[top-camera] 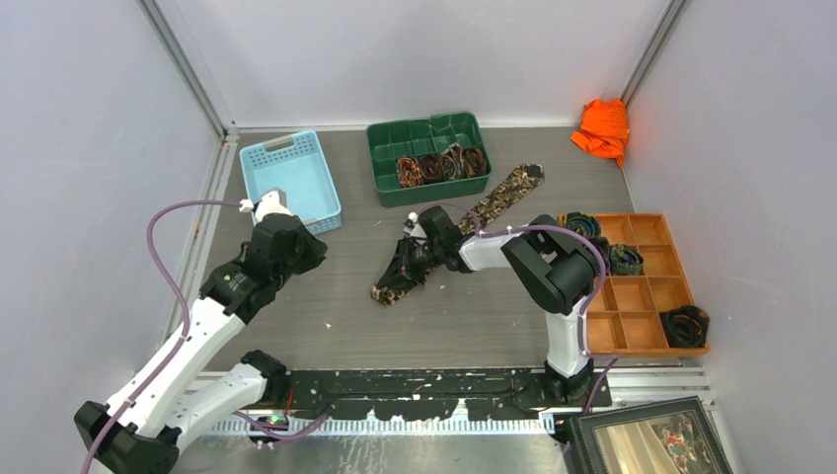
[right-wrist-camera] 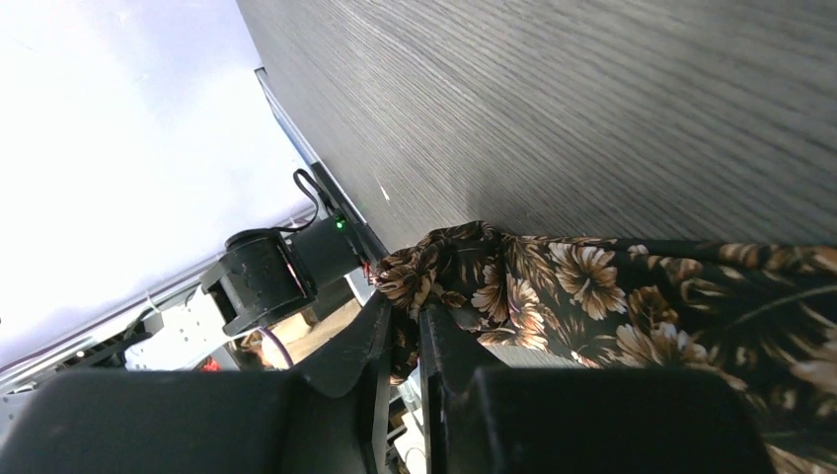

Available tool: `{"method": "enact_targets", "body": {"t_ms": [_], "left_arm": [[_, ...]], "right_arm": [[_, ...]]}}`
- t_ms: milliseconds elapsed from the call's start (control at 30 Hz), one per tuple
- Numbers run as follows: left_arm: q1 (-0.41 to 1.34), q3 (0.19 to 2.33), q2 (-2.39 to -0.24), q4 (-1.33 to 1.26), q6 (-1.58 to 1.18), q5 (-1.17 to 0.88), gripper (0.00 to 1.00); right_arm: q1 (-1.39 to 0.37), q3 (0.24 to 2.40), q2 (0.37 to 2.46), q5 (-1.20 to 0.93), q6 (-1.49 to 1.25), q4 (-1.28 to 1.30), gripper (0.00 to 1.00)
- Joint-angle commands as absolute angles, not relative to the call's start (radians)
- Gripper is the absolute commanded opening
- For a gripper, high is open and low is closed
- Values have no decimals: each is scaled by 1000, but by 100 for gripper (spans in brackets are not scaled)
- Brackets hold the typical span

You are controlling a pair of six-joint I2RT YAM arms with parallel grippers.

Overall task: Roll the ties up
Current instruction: Roll the tie at the center of the board.

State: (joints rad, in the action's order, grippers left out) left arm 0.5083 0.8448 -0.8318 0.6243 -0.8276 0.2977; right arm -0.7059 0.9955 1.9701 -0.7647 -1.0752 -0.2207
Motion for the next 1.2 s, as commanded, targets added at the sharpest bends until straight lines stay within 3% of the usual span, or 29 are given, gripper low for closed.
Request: {"method": "enact_targets", "body": {"t_ms": [0, 133, 433, 700, 1167], "left_arm": [[505, 873, -853, 535, -826, 264, 0], [505, 867, -877, 517, -833, 247, 0], [505, 861, -912, 492, -839, 223, 0], [505, 844, -940, 469, -844, 207, 0], [505, 806, -954, 438, -853, 198, 0]], "right_arm": [[-695, 1021, 1898, -779, -1013, -176, 17], [-673, 1026, 1904, -755, -940, -80, 17], [-604, 978, 1933, -763, -921, -124, 19], [-593, 1048, 1899, -730, -771, 48, 44], [-615, 1143, 1822, -502, -559, 327, 42]]}}
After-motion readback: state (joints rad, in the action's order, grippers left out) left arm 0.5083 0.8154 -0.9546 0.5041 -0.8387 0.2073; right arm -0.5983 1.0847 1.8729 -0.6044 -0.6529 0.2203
